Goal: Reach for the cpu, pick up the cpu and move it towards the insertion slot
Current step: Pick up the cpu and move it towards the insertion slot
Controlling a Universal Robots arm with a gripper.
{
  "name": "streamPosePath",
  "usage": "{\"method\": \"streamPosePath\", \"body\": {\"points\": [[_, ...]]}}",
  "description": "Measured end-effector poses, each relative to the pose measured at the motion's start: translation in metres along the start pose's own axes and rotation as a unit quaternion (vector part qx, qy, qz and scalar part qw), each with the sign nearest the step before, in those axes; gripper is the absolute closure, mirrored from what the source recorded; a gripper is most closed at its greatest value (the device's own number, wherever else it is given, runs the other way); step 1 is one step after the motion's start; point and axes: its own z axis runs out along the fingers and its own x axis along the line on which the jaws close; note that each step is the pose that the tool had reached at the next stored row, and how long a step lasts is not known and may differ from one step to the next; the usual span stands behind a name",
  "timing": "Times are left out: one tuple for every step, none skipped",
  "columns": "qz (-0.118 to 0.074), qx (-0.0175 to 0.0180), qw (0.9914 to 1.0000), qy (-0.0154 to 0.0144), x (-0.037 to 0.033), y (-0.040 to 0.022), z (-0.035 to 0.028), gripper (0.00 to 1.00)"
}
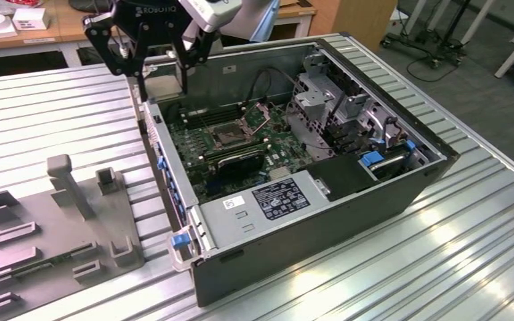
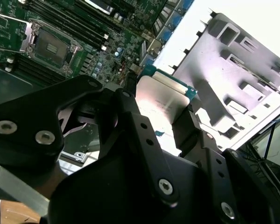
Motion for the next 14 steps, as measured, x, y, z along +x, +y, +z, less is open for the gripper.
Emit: {"method": "streamPosePath", "body": {"points": [[0.000,0.0000,1.00000,0.0000,-0.0004,0.0000,0.0000,0.45],[0.000,0.0000,1.00000,0.0000,-0.0008,0.0000,0.0000,0.45],[0.000,0.0000,1.00000,0.0000,-0.0013,0.0000,0.0000,0.45],[0.000,0.0000,1.00000,0.0000,-0.0017,-0.0001,0.0000,0.45],[0.000,0.0000,1.00000,0.0000,-0.0021,0.0000,0.0000,0.45],[0.000,0.0000,1.00000,0.0000,-0.0026,-0.0001,0.0000,0.45],[0.000,0.0000,1.00000,0.0000,-0.0030,-0.0001,0.0000,0.45],[0.000,0.0000,1.00000,0.0000,-0.0033,-0.0001,0.0000,0.45],[0.000,0.0000,1.00000,0.0000,-0.0038,-0.0001,0.0000,0.45],[0.000,0.0000,1.00000,0.0000,-0.0043,-0.0001,-0.0001,0.45],[0.000,0.0000,1.00000,0.0000,-0.0047,-0.0001,0.0000,0.45],[0.000,0.0000,1.00000,0.0000,-0.0050,-0.0001,0.0000,0.45],[0.000,0.0000,1.00000,0.0000,-0.0051,-0.0001,0.0000,0.45],[0.000,0.0000,1.00000,0.0000,-0.0052,-0.0001,-0.0001,0.45]]}}
